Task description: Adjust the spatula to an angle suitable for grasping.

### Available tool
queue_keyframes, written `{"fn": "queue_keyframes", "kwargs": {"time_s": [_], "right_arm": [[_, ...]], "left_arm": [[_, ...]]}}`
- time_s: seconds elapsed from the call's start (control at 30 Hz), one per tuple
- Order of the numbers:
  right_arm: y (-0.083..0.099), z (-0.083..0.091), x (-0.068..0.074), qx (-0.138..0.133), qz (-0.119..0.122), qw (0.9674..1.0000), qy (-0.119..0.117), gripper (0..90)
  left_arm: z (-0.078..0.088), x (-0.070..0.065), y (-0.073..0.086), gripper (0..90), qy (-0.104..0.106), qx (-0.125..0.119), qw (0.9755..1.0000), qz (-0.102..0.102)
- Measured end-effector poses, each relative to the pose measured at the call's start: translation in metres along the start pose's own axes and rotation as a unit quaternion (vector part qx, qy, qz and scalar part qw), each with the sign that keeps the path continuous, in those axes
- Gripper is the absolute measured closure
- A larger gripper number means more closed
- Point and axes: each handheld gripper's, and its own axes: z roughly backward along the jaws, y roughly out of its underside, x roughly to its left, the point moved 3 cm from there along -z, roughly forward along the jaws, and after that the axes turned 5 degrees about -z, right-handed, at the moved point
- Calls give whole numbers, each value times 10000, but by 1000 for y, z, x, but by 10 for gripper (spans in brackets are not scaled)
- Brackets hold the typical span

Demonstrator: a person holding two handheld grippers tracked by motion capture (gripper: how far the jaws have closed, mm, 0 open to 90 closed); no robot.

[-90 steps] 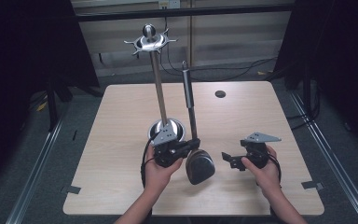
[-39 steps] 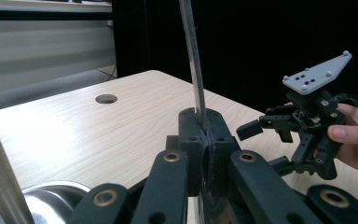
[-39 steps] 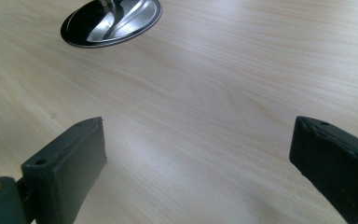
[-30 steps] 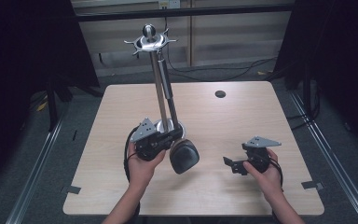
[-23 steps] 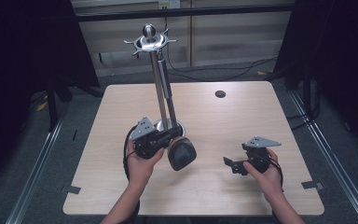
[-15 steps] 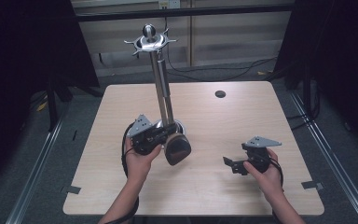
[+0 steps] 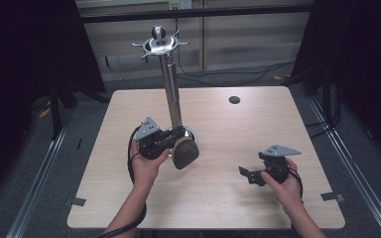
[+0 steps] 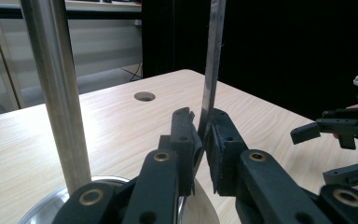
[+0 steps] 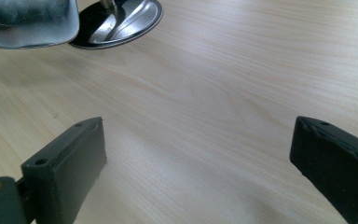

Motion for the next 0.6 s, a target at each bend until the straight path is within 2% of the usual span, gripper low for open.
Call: {"fn": "queue_keyframes", "kwargs": {"time_s": [0.07,0.13,0.23,0.33,0.5,0.6], "right_arm": [[0,0,0,2,-5,10000,8,33],[0,1,-1,2,-10,10000,10,33],[-1,1,-1,-7,-2,10000,-1,33],[-1,2,-2,-11,-13,10000,11,33],[-1,2,-3,-12,-12,10000,2,33],[-1,2,-3,-27,-4,10000,8,33]], "left_arm": [[0,1,0,808,-24,52,10000,-12],[-1,2,0,803,-11,-11,10000,43],[-1,6,0,780,-28,66,10000,-28],[-2,5,-1,758,-27,36,10000,47],[-3,8,-1,718,-74,73,9999,-31],[-4,7,-1,689,-48,-15,10000,54]]}}
